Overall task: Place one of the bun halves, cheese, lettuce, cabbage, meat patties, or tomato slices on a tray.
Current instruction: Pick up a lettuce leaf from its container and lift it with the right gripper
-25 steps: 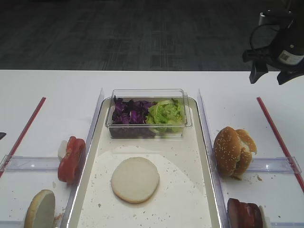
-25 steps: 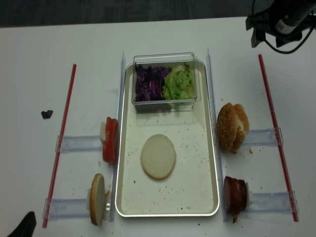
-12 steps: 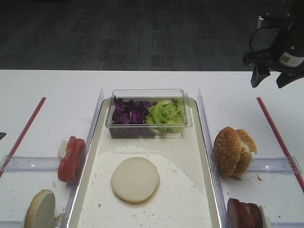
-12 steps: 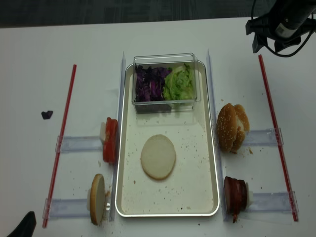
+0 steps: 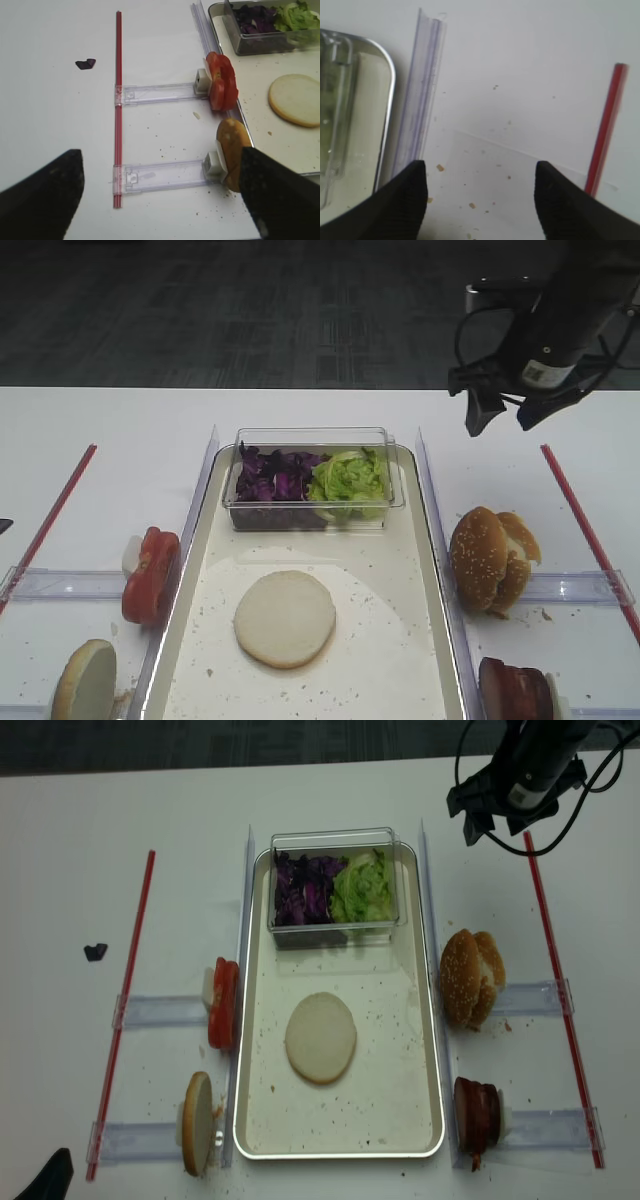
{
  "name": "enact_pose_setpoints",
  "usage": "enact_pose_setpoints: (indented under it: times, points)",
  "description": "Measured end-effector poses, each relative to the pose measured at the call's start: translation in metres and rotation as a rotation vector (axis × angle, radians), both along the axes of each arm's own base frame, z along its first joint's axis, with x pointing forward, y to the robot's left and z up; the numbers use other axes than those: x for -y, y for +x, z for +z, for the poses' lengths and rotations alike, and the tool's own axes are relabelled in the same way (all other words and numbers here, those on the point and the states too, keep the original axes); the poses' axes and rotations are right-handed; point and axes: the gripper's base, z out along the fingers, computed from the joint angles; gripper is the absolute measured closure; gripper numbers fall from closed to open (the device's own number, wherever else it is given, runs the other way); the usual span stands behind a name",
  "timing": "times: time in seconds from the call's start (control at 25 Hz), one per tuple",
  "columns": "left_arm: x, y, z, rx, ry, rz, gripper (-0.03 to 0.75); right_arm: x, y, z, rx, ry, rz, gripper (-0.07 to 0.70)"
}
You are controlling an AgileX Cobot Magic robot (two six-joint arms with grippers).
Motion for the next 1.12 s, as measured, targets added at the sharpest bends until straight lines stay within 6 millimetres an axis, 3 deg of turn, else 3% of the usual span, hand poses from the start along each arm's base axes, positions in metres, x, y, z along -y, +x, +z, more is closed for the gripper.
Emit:
enact_pose_setpoints:
  times: [0.72, 1.12]
  points:
    - [0.0, 0.0, 0.0, 0.0, 0.0, 0.0, 0.136, -0.11, -0.032, 0.001, 0.045, 0.008, 0.278, 0.144]
    - [0.0, 0.0, 0.0, 0.0, 0.0, 0.0, 0.136, -0.119, -0.035, 0.002, 0.063, 0.005, 0.304, 0.144]
